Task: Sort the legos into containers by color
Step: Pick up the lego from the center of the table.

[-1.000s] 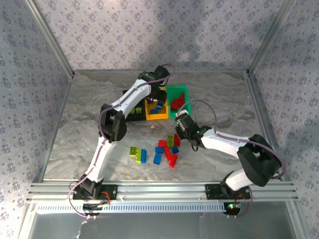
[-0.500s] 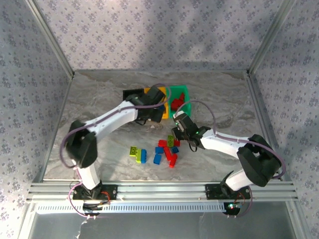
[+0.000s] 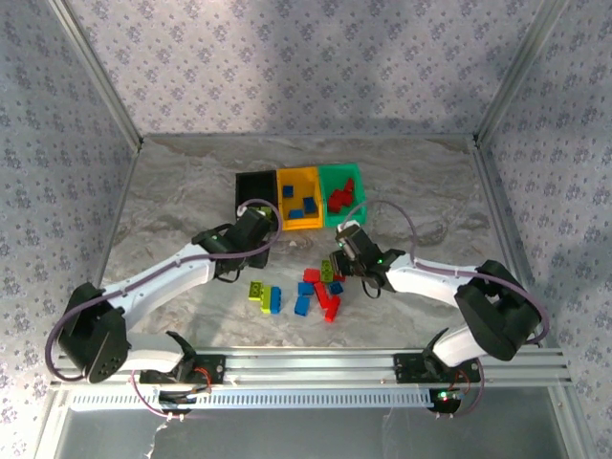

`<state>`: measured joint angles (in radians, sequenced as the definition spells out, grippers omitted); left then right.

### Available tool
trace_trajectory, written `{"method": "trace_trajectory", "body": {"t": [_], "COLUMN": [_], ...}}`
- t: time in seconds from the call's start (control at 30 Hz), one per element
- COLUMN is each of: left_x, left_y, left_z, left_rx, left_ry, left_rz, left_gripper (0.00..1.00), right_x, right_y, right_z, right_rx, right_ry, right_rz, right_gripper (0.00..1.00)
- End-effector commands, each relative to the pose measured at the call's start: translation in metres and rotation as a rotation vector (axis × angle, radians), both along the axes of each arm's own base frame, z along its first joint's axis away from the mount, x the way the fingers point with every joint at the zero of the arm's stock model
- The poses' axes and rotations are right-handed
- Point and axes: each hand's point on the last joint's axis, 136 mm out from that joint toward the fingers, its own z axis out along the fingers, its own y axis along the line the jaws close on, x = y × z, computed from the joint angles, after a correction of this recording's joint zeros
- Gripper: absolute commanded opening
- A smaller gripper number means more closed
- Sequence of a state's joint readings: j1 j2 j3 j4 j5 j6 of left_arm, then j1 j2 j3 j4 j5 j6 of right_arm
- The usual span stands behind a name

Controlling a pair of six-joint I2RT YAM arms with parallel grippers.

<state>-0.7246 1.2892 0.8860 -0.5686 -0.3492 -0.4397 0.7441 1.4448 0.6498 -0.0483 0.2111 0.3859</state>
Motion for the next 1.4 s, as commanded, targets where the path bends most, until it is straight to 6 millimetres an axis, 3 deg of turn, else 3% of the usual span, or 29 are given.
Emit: {"method": "trace_trajectory", "body": {"t": [0.0,0.23,0.4,0.6,0.77,1.2,1.37], "left_x": [0.009,0.013,0.011,0.009,0.007,0.007,0.007], "left_y": [0.017,0.040,0.058,0.073,0.080,0.074,0.074], "left_z": [0.010,-0.004,-0.012,-0.019,-0.021,-0.042,-0.042], "left_rx": [-0.018,-0.094,-0.137,-0.180,-0.189,-0.231,-0.237], "left_ry": [-0.074,-0.063,-0.058,-0.043,-0.046,-0.014,-0.022], "left_rz": [0.075,0.147,0.192,0.213,0.213,0.189,0.189], "left_gripper": [0.51,0.50,0.50,0.50,0.50,0.50,0.50], "right_x": [-0.016,-0.022,-0.024,-0.020,-0.016,-0.014,-0.017], "right_y": [-0.013,-0.043,-0.037,-0.007,0.004,0.011,0.003], "right_z": [-0.008,0.015,0.025,0.010,0.002,-0.014,-0.022], "right_rx": [0.048,0.044,0.108,0.182,0.192,0.164,0.085], "right_ry": [0.067,0.077,0.100,0.187,0.220,0.264,0.270], "right_rz": [-0.093,-0.175,-0.179,-0.154,-0.165,-0.175,-0.194], "right_gripper": [0.53,0.53,0.57,0.57,0.58,0.59,0.57]}}
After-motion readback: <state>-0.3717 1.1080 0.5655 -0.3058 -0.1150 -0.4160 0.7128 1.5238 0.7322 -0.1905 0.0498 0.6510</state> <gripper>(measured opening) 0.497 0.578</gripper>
